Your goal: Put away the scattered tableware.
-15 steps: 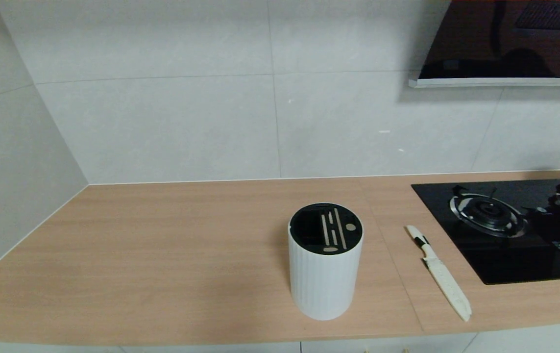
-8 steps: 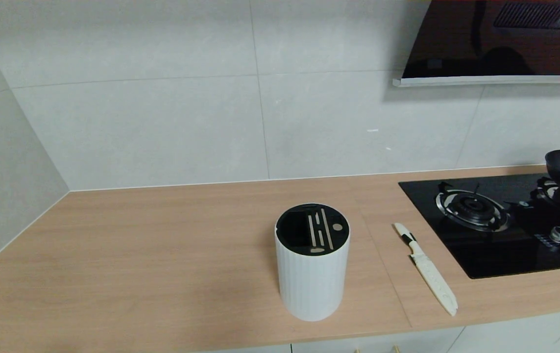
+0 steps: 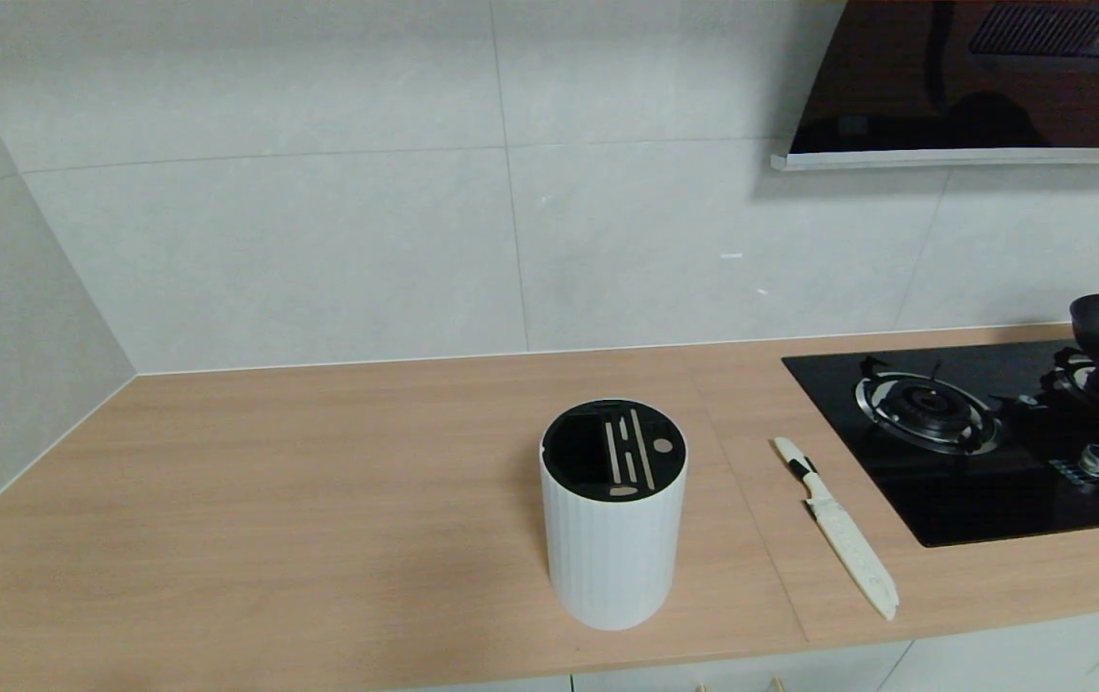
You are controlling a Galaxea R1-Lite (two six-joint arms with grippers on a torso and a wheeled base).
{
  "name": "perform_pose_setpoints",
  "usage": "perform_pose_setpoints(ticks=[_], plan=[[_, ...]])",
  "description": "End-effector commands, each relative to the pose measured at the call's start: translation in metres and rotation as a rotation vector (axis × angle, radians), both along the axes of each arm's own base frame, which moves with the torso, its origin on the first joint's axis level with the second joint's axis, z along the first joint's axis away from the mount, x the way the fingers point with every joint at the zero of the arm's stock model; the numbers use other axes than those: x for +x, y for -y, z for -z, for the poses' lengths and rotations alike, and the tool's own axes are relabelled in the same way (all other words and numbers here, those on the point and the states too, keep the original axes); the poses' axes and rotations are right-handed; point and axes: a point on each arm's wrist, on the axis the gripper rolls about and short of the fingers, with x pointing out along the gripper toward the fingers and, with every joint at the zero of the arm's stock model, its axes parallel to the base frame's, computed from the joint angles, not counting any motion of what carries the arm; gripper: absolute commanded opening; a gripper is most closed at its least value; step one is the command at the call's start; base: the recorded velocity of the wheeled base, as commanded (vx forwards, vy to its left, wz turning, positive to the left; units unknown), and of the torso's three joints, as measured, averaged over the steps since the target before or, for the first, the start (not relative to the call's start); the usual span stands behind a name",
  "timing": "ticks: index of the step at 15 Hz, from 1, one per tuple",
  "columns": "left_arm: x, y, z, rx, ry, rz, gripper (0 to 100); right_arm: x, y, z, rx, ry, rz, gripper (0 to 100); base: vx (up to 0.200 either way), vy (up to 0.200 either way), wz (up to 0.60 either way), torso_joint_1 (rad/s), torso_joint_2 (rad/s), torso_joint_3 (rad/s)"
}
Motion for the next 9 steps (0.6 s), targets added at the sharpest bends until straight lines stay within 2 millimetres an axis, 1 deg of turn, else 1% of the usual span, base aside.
perform_pose_setpoints(ticks=[1, 4, 5, 6, 8, 9], plan=[[0.0, 0.0, 0.0, 0.0, -0.001, -0.001, 100, 0.0, 0.0, 0.0, -0.002, -0.001, -0.001, 100, 0.0, 0.0, 0.0, 0.0, 0.0, 0.0], [0.0, 0.0, 0.0, 0.0, 0.0, 0.0, 100, 0.0, 0.0, -0.001, -0.007, 0.002, 0.002, 100, 0.0, 0.0, 0.0, 0.0, 0.0, 0.0], [0.0, 0.0, 0.0, 0.0, -0.001, 0.0, 100, -0.003, 0.0, -0.014, -0.005, 0.066, -0.004, 100, 0.0, 0.0, 0.0, 0.0, 0.0, 0.0], [0.0, 0.0, 0.0, 0.0, -0.001, 0.0, 100, -0.01, 0.0, -0.036, 0.012, 0.136, -0.01, 100, 0.0, 0.0, 0.0, 0.0, 0.0, 0.0], [0.0, 0.0, 0.0, 0.0, 0.0, 0.0, 100, -0.006, 0.0, -0.049, -0.007, 0.071, -0.044, 100, 0.0, 0.0, 0.0, 0.0, 0.0, 0.0], [0.0, 0.0, 0.0, 0.0, 0.0, 0.0, 100, 0.006, -0.001, -0.057, -0.021, -0.021, -0.135, 100, 0.0, 0.0, 0.0, 0.0, 0.0, 0.0]])
